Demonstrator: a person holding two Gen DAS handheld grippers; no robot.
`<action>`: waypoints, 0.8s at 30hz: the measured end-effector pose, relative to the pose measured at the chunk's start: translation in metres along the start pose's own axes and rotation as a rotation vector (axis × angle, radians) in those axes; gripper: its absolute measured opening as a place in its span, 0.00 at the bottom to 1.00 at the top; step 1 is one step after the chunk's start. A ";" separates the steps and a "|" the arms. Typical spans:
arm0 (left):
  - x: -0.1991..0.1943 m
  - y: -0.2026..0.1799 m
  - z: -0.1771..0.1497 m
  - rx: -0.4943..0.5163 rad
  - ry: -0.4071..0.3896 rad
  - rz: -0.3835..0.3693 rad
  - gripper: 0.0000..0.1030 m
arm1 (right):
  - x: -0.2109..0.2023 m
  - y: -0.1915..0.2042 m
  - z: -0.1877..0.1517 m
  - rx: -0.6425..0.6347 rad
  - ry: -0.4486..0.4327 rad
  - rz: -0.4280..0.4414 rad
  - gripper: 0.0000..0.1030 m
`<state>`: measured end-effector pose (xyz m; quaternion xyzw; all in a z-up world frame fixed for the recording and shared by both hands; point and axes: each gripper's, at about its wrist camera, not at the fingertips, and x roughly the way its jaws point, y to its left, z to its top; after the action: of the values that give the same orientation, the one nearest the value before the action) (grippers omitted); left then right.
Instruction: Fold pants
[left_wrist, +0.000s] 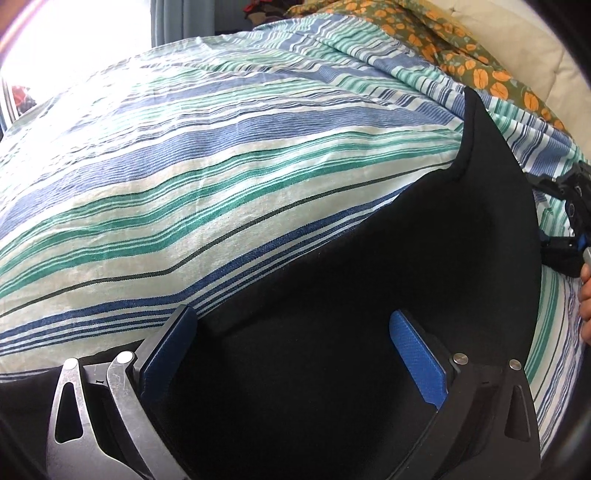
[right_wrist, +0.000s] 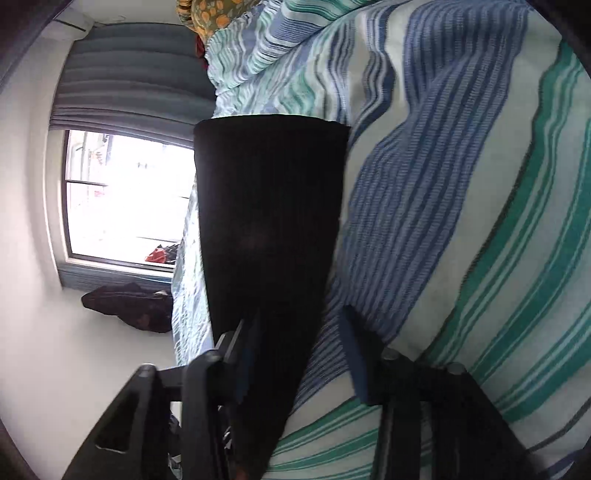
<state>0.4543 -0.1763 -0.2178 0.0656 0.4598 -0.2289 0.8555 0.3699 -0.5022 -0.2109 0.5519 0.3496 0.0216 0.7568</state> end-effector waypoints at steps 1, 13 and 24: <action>0.005 -0.004 0.002 0.002 -0.002 0.003 1.00 | 0.004 0.002 0.002 -0.015 -0.001 -0.006 0.62; 0.010 -0.011 0.008 0.008 -0.017 0.004 1.00 | -0.082 0.017 -0.031 -0.192 -0.078 -0.069 0.12; -0.044 -0.077 0.037 0.171 0.106 -0.235 0.99 | -0.162 0.052 -0.054 -0.418 -0.461 -0.260 0.64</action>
<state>0.4267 -0.2417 -0.1530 0.0960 0.4876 -0.3622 0.7886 0.2362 -0.5058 -0.0922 0.3260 0.2249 -0.1294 0.9091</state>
